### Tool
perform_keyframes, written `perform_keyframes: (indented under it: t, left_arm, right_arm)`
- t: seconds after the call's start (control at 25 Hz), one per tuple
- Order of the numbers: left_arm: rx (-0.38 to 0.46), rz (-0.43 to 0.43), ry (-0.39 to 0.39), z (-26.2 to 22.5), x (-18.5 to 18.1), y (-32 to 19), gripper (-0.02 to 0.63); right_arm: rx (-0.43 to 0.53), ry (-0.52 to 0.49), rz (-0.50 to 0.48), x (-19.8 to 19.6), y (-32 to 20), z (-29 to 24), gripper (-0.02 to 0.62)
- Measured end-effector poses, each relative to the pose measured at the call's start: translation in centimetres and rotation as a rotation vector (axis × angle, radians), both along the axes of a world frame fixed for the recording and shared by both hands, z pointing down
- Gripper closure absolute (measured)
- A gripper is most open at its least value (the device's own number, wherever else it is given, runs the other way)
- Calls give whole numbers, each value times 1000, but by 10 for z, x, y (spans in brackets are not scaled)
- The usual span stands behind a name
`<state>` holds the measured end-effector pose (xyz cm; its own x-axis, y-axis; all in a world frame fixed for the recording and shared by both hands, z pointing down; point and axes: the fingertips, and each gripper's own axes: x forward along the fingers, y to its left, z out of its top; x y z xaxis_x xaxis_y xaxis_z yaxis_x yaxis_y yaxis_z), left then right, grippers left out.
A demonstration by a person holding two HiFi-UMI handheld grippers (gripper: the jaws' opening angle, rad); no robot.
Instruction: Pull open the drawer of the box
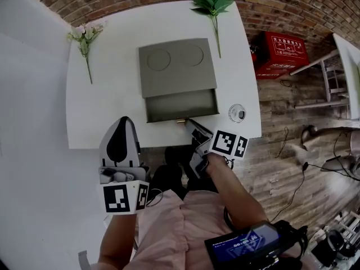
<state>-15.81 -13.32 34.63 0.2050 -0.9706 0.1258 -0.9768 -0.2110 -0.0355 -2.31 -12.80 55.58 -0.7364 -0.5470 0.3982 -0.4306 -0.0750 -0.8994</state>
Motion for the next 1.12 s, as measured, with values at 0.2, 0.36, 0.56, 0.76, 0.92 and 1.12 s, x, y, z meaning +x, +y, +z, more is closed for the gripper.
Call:
perform_keyframes:
  t: [0.2,0.36,0.56,0.76,0.92,1.12]
  left_arm:
    - [-5,4,3,1,2,4,597]
    - [-9,13,-8,-2,0,8,597]
    - [-15,12,-31,-8,-10,19,597]
    - [-14,16,-39,-11,-9,25,597]
    - [-5,25,-40,-15,-5,26,597]
    - [-5,34,-39,-16,-4,30,597]
  right_arm:
    - [0,-1,-11,-1,0,1,555]
    - [4,1,-3,1,-1,0,555]
    - [9,8,-1,2,5,-1,555]
    - [9,12,-9,2,10,-1,555]
    - [8,11,-9,3,15,-1,555]
    - [6,10,-7,3,23,-1,555]
